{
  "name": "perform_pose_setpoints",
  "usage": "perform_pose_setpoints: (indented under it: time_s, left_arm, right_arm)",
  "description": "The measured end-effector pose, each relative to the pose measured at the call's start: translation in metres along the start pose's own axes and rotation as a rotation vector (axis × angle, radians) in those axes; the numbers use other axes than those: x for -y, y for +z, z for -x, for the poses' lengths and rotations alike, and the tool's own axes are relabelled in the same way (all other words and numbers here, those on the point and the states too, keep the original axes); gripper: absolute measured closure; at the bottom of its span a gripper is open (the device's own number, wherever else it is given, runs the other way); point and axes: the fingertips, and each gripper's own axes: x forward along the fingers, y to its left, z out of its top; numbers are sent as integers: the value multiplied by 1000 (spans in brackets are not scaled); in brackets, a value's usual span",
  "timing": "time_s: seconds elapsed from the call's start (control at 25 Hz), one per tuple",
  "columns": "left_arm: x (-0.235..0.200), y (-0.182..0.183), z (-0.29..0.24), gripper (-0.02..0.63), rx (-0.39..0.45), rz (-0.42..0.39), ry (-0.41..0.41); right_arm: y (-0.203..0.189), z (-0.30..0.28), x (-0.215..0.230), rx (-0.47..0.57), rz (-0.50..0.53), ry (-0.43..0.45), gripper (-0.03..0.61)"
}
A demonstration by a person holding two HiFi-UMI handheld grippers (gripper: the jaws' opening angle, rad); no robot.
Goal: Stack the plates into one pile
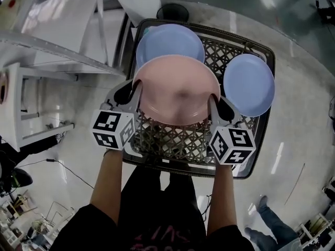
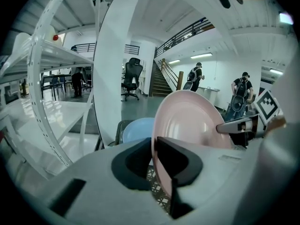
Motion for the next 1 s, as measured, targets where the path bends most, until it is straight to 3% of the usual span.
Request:
perform_pose_setpoints:
  time_s: [0.48,1.0]
  left_arm:
    - [-46,83,-31,572,77,-51,12]
    - [-86,78,-75,572,44,-70,11]
  right_arm:
    - [81,-48,-9,64,51,22,538]
    - [83,-111,-2,30,37,52,542]
